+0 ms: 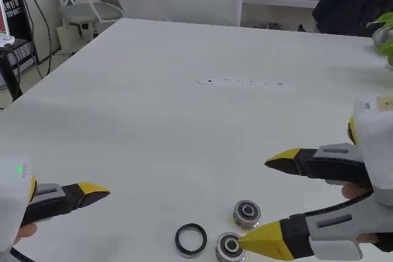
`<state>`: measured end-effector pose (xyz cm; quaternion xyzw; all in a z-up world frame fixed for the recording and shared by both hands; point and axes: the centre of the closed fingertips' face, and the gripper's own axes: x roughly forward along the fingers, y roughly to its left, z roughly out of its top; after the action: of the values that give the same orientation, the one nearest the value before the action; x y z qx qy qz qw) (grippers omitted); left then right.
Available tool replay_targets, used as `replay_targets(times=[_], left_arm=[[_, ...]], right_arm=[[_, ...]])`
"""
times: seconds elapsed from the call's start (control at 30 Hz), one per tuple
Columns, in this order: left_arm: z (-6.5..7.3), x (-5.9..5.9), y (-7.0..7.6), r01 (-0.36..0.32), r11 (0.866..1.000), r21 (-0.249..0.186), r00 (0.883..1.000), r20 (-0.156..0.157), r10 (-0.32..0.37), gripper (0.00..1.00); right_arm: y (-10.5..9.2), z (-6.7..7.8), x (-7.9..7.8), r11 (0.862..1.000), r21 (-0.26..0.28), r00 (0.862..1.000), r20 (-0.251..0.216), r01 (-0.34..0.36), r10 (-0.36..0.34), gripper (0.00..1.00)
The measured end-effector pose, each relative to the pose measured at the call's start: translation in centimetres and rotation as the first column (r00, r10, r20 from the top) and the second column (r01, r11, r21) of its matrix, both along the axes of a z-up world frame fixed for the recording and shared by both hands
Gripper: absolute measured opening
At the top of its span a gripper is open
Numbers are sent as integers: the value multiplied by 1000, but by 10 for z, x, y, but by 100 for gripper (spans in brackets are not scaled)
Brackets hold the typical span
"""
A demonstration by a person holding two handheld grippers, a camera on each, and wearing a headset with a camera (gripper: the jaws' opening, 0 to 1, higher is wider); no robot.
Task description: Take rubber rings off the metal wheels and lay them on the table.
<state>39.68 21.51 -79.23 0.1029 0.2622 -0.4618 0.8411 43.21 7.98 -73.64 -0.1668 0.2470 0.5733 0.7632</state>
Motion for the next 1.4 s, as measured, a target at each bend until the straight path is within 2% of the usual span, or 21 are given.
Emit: replay_targets(times=[0.17, 0.33, 0.47, 0.67, 0.87, 1.1, 1.2, 1.3, 1.4], left_arm=[[-1, -1, 0, 2, 1000, 5, 1000, -4, -2, 94], [-2, -2, 0, 6, 1000, 10, 1000, -10, -6, 95], [-3, -3, 0, 9, 1000, 11, 1000, -14, -9, 95], [-4, -3, 0, 10, 1000, 14, 1000, -16, -10, 95], [-3, -2, 1, 3, 1000, 10, 1000, -12, -3, 95], [-2, -2, 1, 7, 1000, 11, 1000, -7, -7, 95], [-3, -3, 0, 21, 1000, 19, 1000, -7, -21, 97], [-4, -2, 4, 27, 998, 52, 1000, 4, -27, 97], [1, 2, 7, 10, 999, 39, 1000, 20, -10, 97]], right_arm=[[-15, 1, 2, 998, 33, 999, -6, 47, -46, 77], [-30, -3, 1, 996, 39, 996, 2, 86, -86, 80], [-40, 0, 0, 988, 85, 992, -10, 126, -126, 83], [-46, 3, -1, 981, 123, 989, -2, 149, -150, 84], [-49, 7, 2, 965, 182, 981, -12, 190, -191, 84], [-59, 2, 6, 947, 222, 972, -21, 231, -232, 84], [-64, -2, 6, 942, 226, 969, -32, 247, -246, 85], [-69, -8, 7, 942, 208, 965, -33, 262, -261, 85], [-73, -15, 6, 944, 191, 963, -36, 270, -269, 85]])
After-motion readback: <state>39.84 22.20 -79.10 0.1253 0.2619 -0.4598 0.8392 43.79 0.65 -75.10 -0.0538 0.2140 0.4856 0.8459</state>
